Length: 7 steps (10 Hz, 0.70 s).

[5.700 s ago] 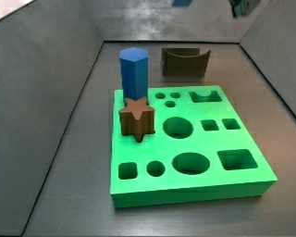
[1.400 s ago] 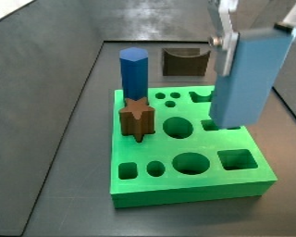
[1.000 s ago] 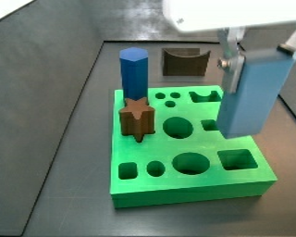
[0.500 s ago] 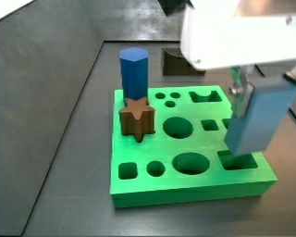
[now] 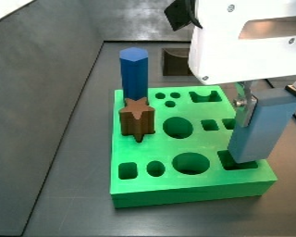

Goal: Pick up the rectangle object. Move up. Place the rectangle object on the fixture. Regrasp the rectangle object. Move to above the board. Insert the rectangle object.
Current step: Insert the rectangle object.

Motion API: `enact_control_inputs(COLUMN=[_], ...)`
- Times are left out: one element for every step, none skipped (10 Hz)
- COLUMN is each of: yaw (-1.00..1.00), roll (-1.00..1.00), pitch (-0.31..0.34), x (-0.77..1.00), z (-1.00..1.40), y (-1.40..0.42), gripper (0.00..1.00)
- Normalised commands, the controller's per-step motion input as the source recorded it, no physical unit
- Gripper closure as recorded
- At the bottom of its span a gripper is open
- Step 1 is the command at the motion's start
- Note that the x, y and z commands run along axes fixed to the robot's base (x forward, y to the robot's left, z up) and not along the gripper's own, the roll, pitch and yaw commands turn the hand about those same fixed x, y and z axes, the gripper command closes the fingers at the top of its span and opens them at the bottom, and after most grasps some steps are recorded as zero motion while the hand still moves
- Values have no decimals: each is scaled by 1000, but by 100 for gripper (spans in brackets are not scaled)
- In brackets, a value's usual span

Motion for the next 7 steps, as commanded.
enact_control_inputs(yaw=[-49,-123,-146,-189,-189,-91,0], roll=[36,33,11,17,43,27,67], pitch=[0,0,0,0,0,0,0], x=[-43,-143,-134,-114,-91,0,0], z=[-17,-14,0,-14,-26,-63,-149], y=[0,-11,-40,-97,-146,-86,-14], gripper=[100,100,100,100,100,100,100])
